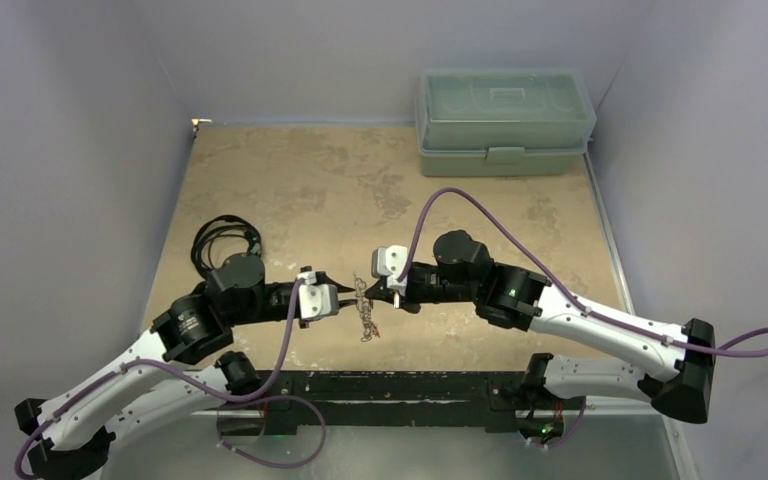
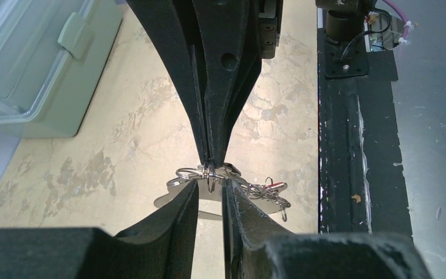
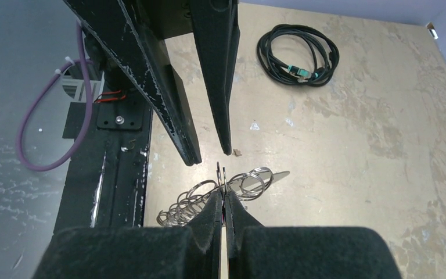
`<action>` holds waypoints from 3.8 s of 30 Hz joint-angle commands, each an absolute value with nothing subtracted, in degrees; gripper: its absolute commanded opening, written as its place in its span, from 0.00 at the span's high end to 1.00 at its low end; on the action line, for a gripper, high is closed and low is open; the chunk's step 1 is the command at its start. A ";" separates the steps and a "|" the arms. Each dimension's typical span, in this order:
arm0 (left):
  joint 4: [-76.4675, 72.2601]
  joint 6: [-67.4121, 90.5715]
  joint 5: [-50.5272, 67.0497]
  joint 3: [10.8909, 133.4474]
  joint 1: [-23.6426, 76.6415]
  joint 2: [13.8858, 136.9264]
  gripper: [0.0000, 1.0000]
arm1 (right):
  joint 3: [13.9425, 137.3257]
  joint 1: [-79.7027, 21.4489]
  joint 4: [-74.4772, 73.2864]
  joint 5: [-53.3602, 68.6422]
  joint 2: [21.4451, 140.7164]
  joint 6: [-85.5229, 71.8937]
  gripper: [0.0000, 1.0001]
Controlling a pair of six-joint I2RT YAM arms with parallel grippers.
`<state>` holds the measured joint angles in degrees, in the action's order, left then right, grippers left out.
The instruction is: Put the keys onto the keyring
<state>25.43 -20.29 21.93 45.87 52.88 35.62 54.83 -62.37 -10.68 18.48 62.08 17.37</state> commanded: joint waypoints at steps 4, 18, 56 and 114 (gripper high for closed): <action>23.60 -21.74 23.69 47.74 52.69 36.74 0.79 | 58.18 -63.17 -10.15 17.13 60.38 18.52 1.00; 21.13 -21.05 23.99 46.04 52.72 37.31 0.78 | 58.01 -64.07 -9.68 17.14 59.90 18.79 1.00; 9.39 -15.13 25.96 36.99 52.69 31.33 1.00 | 52.22 -65.04 -1.15 8.44 51.89 16.13 0.57; -4.05 -7.90 25.71 30.55 49.89 22.23 1.00 | 47.11 -65.04 7.03 20.12 55.24 12.29 1.00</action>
